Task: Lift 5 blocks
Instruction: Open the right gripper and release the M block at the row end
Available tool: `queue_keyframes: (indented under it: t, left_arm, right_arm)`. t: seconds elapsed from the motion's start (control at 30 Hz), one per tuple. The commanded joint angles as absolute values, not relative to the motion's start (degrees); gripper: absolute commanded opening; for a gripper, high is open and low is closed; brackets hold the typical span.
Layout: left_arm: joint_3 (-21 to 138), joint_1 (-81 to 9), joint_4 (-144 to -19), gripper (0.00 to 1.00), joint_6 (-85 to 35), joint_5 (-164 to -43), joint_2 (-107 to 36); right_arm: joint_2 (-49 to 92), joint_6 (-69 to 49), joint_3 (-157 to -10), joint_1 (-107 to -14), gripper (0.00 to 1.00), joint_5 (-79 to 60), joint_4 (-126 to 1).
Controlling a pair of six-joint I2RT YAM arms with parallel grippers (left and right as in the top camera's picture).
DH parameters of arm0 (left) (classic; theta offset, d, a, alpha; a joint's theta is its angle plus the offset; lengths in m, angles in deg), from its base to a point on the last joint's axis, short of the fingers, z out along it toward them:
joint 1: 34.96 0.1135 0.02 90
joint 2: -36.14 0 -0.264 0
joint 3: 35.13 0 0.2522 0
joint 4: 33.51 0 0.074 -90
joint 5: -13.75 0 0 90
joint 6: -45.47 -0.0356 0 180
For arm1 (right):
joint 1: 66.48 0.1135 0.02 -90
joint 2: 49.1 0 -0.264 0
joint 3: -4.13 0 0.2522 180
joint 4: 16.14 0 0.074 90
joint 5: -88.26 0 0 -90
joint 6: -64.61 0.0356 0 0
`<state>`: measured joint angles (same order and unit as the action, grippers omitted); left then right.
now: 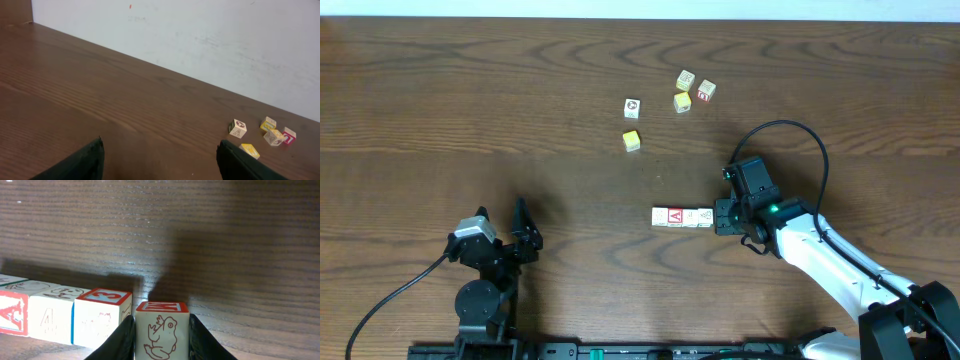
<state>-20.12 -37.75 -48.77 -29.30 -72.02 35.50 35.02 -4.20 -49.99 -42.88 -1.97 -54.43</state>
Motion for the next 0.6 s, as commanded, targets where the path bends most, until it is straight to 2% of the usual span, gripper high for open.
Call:
queue_keyframes:
  t: [0.0,0.37,0.57]
  left_arm:
    - [-21.12,-37.66,-51.09,0.73,-29.22,-71.25,35.54]
    - [-21.12,-37.66,-51.09,0.72,-29.22,-71.25,35.54]
    - [-21.12,-37.66,-51.09,0.72,-29.22,-71.25,35.54]
  right_arm:
    - [35.30,-4.88,-49.72,-42.42,0.29,-2.06,-54.59]
    - [35.30,-4.86,-49.70,-42.42,0.45,-2.01,-54.56]
    - [35.28,-4.88,-49.72,-42.49,0.49,-0.70,-53.95]
